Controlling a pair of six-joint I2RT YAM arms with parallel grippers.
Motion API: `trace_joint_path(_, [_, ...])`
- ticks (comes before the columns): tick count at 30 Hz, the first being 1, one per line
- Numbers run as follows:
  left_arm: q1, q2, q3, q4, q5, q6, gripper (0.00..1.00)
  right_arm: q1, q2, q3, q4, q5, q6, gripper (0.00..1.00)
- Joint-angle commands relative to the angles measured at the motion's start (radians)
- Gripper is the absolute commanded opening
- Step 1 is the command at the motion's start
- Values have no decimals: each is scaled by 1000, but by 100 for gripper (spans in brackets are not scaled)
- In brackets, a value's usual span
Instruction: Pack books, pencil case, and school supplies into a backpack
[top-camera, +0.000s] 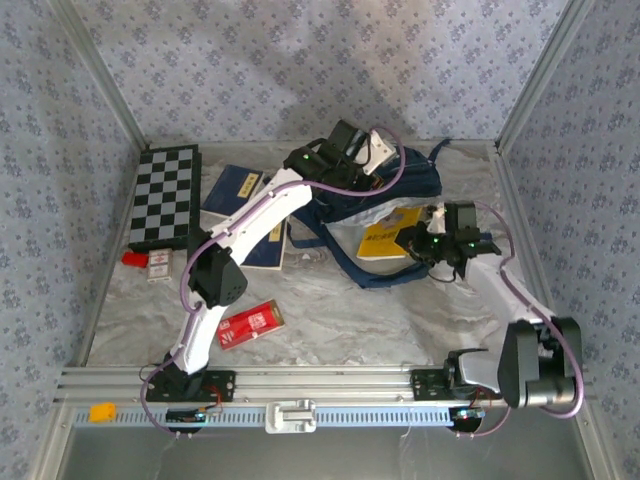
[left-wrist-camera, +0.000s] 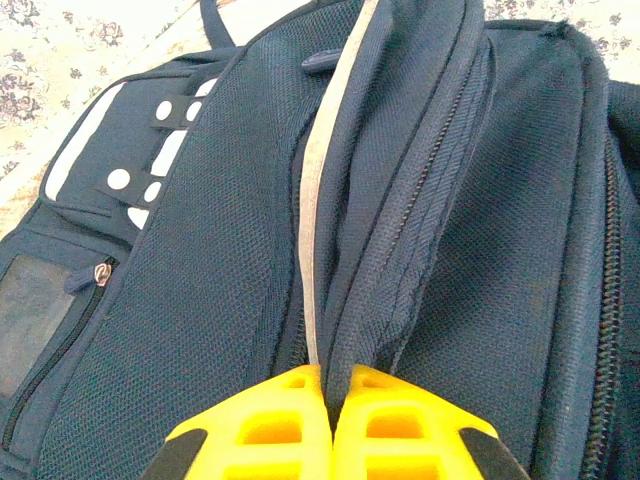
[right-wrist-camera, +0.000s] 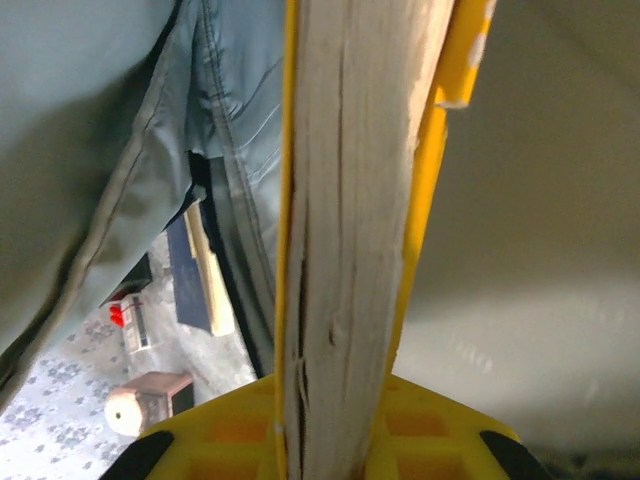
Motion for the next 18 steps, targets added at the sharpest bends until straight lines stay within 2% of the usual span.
trace_joint_path(1, [4,-69,66,81,57,7,0,-7,70,54,163,-18,-112,4])
trace_joint_path(2, [4,-69,65,81,57,7,0,-9,89,54,151,14,-121,8])
trace_joint_path(3, [4,-68,65,81,57,7,0,-14,106,41,159,39,-126,17])
trace_joint_path(6, [6,-68,65,80,59,5,0,-53,146,10,198,13,-153,37])
trace_joint_path(8, [6,-69,62,80,57,3,0,-69,154,32,113,26,-198,46])
trace_joint_path(10, [8,-68,62,80,57,4,0,-70,118,50,-1,111,-227,53])
trace_joint_path(14, [11,-71,58,56,59,5,0,-43,-41,2,-138,271,-194,61])
trace_joint_path(16, [12,-71,56,59,67,4,0,-18,-98,-14,-204,334,-166,60])
trace_joint_path(18, [11,-70,56,62,81,2,0,15,-123,-41,-213,337,-134,57])
